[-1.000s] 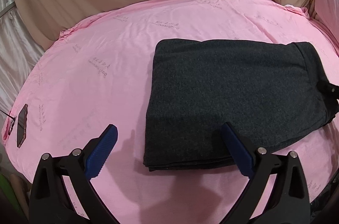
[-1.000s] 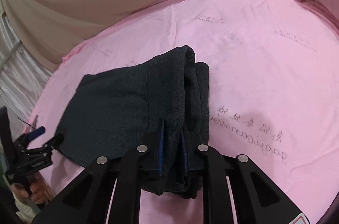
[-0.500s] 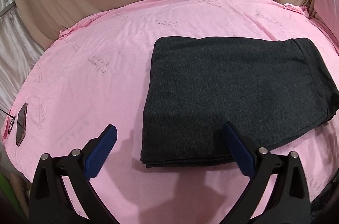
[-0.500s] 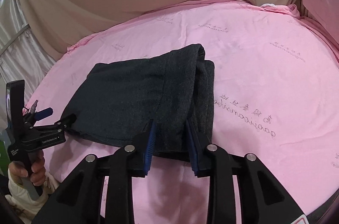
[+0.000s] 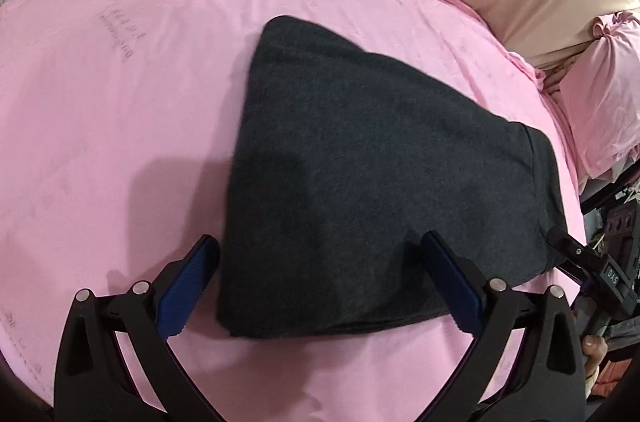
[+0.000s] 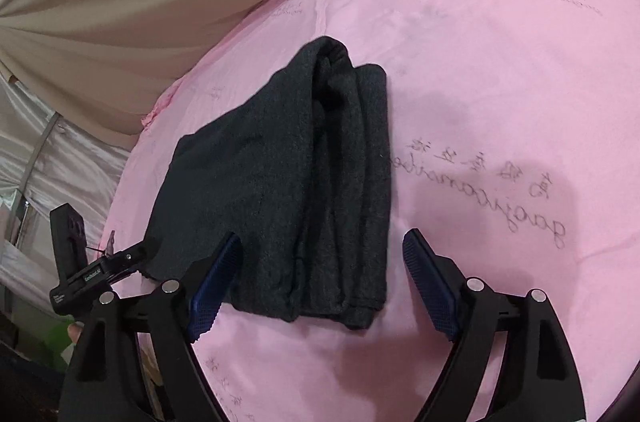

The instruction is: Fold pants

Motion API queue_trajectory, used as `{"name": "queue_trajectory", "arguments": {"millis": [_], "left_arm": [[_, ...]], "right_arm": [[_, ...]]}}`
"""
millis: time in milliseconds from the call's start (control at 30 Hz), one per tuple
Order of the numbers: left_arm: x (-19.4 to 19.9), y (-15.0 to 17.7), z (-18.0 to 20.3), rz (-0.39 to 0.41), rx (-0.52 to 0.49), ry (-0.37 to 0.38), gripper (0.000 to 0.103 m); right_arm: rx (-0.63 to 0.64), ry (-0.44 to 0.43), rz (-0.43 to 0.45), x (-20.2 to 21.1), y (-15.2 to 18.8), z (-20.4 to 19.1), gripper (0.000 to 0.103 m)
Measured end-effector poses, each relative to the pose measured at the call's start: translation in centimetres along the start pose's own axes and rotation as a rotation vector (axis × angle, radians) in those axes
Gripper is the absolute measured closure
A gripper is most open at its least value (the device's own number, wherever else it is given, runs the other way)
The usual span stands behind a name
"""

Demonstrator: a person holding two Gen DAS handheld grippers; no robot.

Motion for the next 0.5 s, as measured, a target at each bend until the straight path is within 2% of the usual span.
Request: {"name": "queue_trajectory", "arguments": {"millis": [33,67,100,133,200,267,333,400,467,500], "left_arm": [[-0.4,-0.2,0.5,-0.002,-0.013,0.022,0.007],[-0.7,-0.5,0.8,0.010,-0.025,0.019,0.014],[-0.9,-0.9,0.9,0.022,-0.036,-0.017,0.041],[-1.0,-1.3,0.8,0.024,-0.042,-0.052,0.059],[0.1,-1.7,0.3,0.033,-0.021,-0.059,0.079],[2.3,-1.5,0.3,0.036,-0.022,0.008,0.082],[4.1,0.0,0.5,0.015,-0.046,0.032,0.081],[4.3,1.6,0.8,-0.017,-0.068,0.022,0.081],[3.4,2.4,0.4,-0.043,-0.073,-0.018,0.073],[2.6,2.9,0.1,-0.046,-0.074,-0.044,0.065]], "right_arm": [[0.000,-0.018,0.002,-0.4,-0.2,-0.3,0.026],[0.008,0.003,0.012,-0.8,-0.4,-0.4,0.032],[0.021,0.037,0.007,-1.2,-0.5,-0.4,0.060],[0.019,0.026,0.013,-0.9,-0.6,-0.7,0.065],[0.040,-0.009,0.036,0.9,-0.6,-2.0,0.070],[0.056,-0.057,0.046,3.2,0.1,-3.3,0.071],[0.084,-0.038,0.043,4.4,1.4,-3.7,0.071],[0.076,-0.002,0.009,4.4,3.1,-2.8,0.069],[0.054,0.068,-0.022,3.2,4.4,-0.8,0.062],[0.035,0.059,-0.027,2.9,4.8,-0.2,0.058]]}}
Point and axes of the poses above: each gripper's, at about its wrist camera, not at the fingertips, and x roughly against the way its jaws point, z to its right, y to its underside, the point moved 8 cm from there along -x, roughly the way its jaws point, and after that the axes turned 1 degree about -x, right-handed, at the moved point
